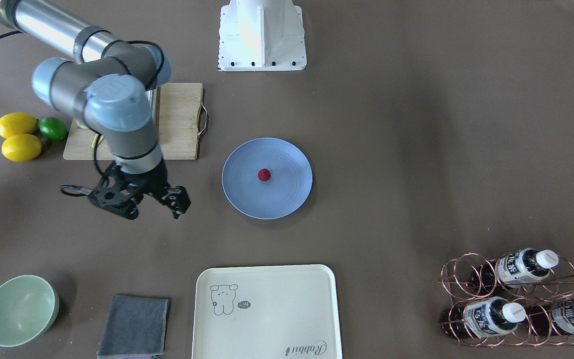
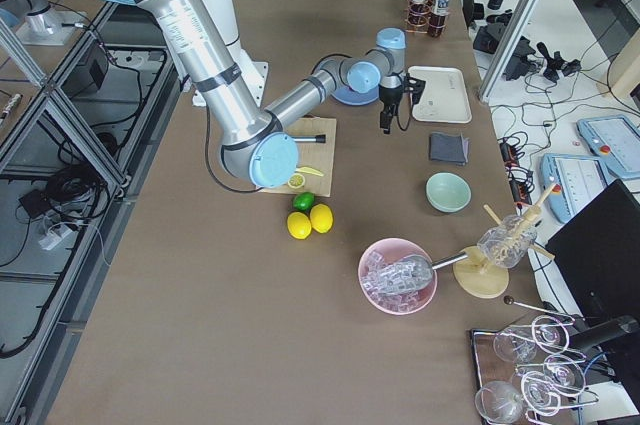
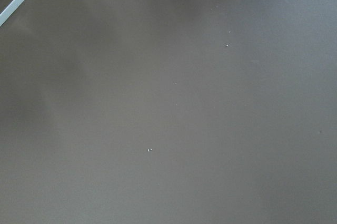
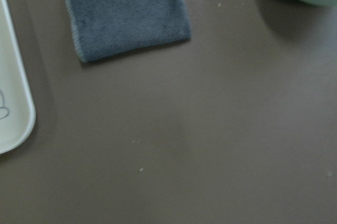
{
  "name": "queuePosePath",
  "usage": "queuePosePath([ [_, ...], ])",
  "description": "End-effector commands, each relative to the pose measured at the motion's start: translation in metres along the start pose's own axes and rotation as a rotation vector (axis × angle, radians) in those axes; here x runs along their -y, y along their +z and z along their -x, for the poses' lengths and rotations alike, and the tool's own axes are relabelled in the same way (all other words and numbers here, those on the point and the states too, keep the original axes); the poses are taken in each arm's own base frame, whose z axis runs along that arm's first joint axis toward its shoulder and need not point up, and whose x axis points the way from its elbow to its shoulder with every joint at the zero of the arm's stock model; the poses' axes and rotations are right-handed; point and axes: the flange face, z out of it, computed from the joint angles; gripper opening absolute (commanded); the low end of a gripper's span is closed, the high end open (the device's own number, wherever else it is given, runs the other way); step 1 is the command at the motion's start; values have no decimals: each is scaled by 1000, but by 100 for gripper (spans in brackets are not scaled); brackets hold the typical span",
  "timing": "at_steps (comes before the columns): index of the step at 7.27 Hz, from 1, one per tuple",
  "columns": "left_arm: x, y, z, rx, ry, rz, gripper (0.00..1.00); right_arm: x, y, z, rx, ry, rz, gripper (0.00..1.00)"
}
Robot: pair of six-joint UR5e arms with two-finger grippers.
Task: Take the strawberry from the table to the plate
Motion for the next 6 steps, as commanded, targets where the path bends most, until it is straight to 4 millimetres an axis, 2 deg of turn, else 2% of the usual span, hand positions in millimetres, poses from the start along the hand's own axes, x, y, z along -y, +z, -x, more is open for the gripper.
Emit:
queuePosePath([
  [1, -1, 1, 1, 1, -3, 3, 98, 68, -5, -157, -46, -197, 42, 100],
  [3, -2, 3, 3, 0, -7, 7, 98, 89, -22, -317, -53, -381, 80, 100],
  [4, -2, 3, 3, 0, -7, 7, 98, 93, -34, -388, -46, -440, 90, 100],
  [5, -5, 5, 4, -3, -12, 11, 98, 91, -40, -449, -53, -492, 100, 100],
  [6, -12, 8, 5, -4, -15, 13, 98, 87, -49, -495, -44, -530, 102, 100],
])
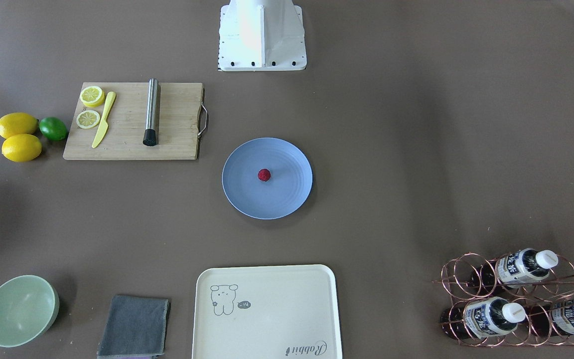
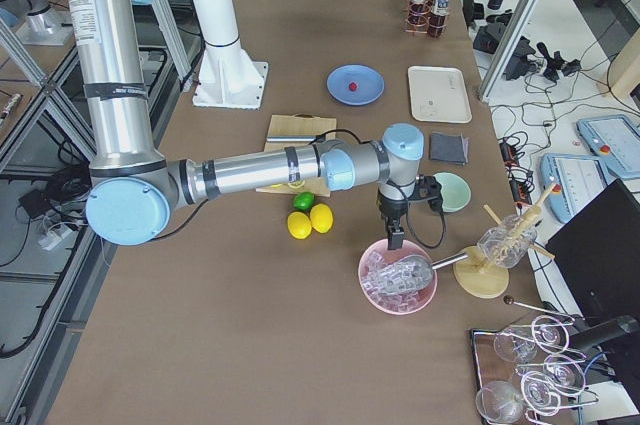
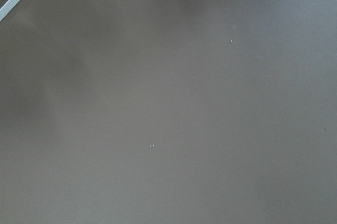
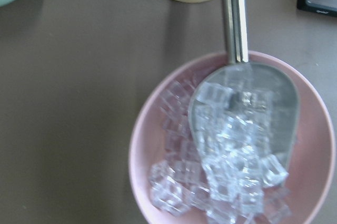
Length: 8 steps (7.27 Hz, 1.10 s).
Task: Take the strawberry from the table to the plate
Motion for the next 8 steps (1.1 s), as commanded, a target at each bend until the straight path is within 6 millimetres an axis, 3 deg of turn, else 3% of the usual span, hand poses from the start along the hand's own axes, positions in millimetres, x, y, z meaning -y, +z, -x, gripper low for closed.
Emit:
queuePosePath([
  [1, -8, 4, 2, -2, -5, 4, 98, -56, -6, -88, 31, -67, 2, 100],
  [2, -8, 4, 2, -1, -7, 6, 98, -61, -3, -103, 62, -59, 2, 100],
  [4, -9, 1, 2, 1, -11, 4, 98, -88, 29, -126, 97, 10, 56, 100],
  [7, -8, -2, 6, 1, -36, 4, 98, -96, 31, -131, 89, 20, 60, 100],
  [8, -14, -15, 14, 9, -56, -20, 98, -95, 29, -131, 87, 21, 57, 100],
])
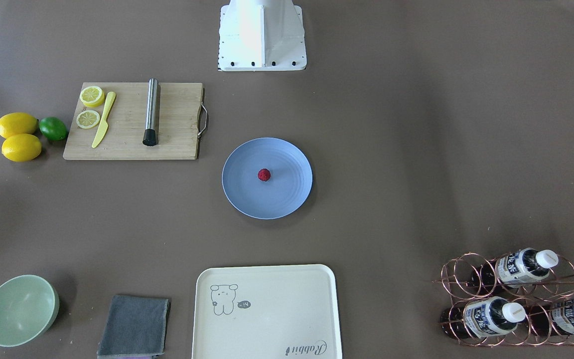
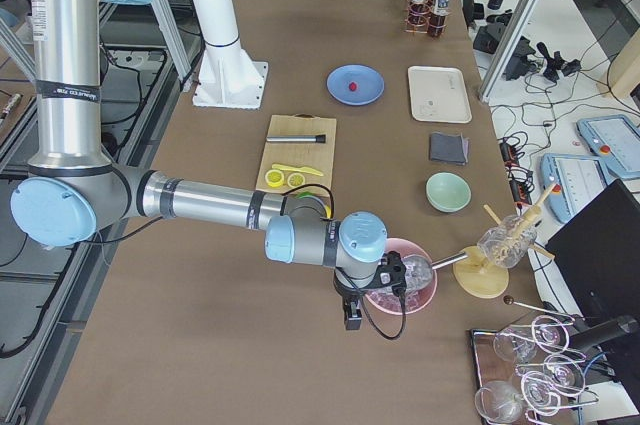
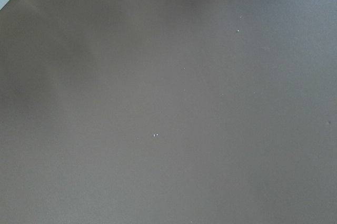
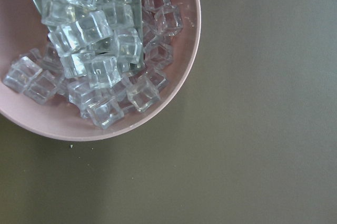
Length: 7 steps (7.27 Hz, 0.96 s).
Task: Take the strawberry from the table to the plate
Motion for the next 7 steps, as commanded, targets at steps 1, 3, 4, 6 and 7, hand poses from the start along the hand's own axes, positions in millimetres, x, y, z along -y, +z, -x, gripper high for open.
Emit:
queuePosePath([
  [1, -15, -12, 15, 27, -33, -18, 98, -1, -1, 0, -2, 1, -1, 100],
  [3, -16, -11, 20, 53, -40, -8, 98, -1, 0, 0, 0, -1, -2, 100],
  [4, -15, -12, 19, 52, -38, -10, 98, 0, -1, 2, 1, -3, -4, 100],
  [6, -17, -11, 20, 52, -40, -8, 98, 3, -4, 3, 2, -7, -9, 100],
  [7, -17, -11, 20, 52, -40, -8, 98, 2, -4, 3, 3, -9, -9, 100],
])
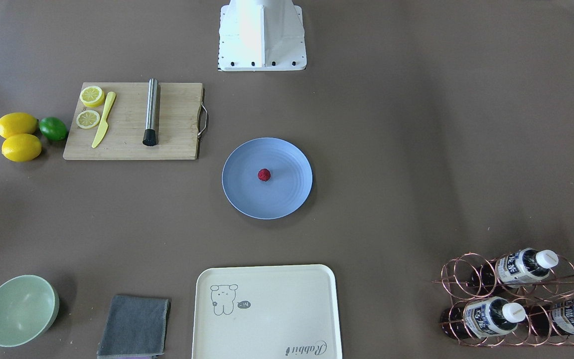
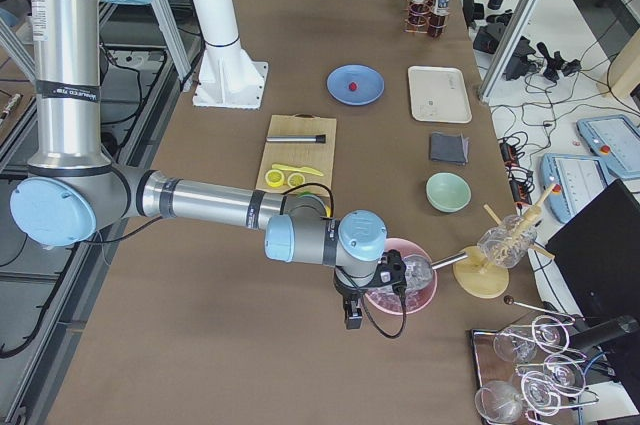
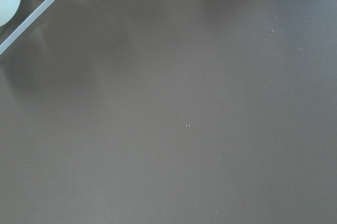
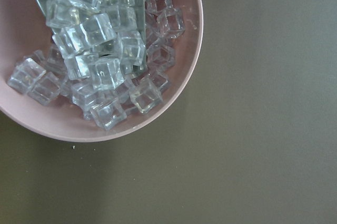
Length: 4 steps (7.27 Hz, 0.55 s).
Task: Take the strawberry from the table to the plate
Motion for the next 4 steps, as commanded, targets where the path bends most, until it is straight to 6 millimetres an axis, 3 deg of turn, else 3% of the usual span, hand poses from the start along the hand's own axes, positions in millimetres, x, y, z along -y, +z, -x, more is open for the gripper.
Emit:
queuePosePath([
  [1, 0, 0, 0, 0, 1, 1, 98, 2, -1, 2, 3, -5, -2, 100],
  [4, -1, 1, 1, 0, -2, 2, 98, 1, -1, 3, 7, -11, -2, 100],
])
